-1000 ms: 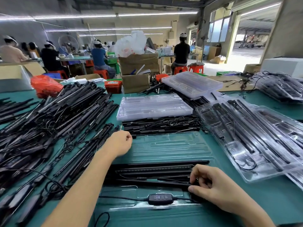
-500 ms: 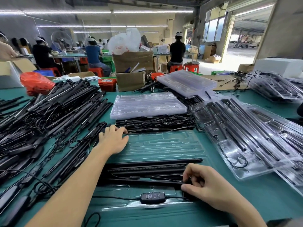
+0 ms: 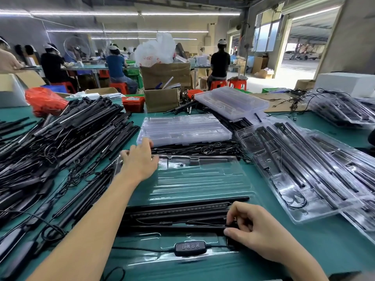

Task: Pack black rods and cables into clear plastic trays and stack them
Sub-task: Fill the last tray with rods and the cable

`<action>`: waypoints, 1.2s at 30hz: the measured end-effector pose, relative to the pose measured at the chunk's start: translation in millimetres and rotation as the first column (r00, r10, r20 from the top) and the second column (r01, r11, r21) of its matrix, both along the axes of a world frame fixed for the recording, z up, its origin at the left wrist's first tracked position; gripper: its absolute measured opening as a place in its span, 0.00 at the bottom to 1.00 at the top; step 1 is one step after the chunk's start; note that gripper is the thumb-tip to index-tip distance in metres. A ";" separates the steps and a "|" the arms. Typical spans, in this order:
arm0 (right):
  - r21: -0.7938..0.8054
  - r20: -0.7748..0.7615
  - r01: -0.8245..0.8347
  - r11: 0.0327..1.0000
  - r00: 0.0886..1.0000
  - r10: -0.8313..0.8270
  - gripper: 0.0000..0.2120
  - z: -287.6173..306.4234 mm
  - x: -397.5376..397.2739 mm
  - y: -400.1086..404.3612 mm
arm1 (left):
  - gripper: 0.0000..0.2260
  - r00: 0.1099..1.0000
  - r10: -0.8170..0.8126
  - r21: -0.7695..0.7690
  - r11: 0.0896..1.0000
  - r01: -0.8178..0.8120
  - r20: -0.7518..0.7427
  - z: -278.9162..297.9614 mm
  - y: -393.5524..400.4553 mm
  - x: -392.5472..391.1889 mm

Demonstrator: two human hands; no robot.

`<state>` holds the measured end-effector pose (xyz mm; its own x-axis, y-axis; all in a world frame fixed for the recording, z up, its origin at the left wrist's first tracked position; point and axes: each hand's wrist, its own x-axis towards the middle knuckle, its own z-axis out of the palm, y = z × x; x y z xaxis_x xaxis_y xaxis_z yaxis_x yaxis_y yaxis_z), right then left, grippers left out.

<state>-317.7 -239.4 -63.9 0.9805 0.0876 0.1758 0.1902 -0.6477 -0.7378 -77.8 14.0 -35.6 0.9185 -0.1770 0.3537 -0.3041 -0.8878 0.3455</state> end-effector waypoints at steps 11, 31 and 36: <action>-0.056 0.034 0.061 0.997 0.998 -0.059 0.08 1.2 20.2 -6.4 | 0.08 0.912 -0.158 -0.058 0.979 0.194 0.377 65.8 2.3 -52.0; -0.136 0.015 0.152 0.979 0.988 -0.151 0.20 -1.0 30.3 -14.8 | 0.18 0.895 -0.239 0.020 0.964 0.266 -0.376 5.0 1.9 -119.0; -0.111 0.032 0.137 0.984 0.990 -0.135 0.13 0.7 19.8 -19.8 | 0.27 0.915 -0.243 0.028 0.964 0.265 -0.322 -15.4 4.0 -127.2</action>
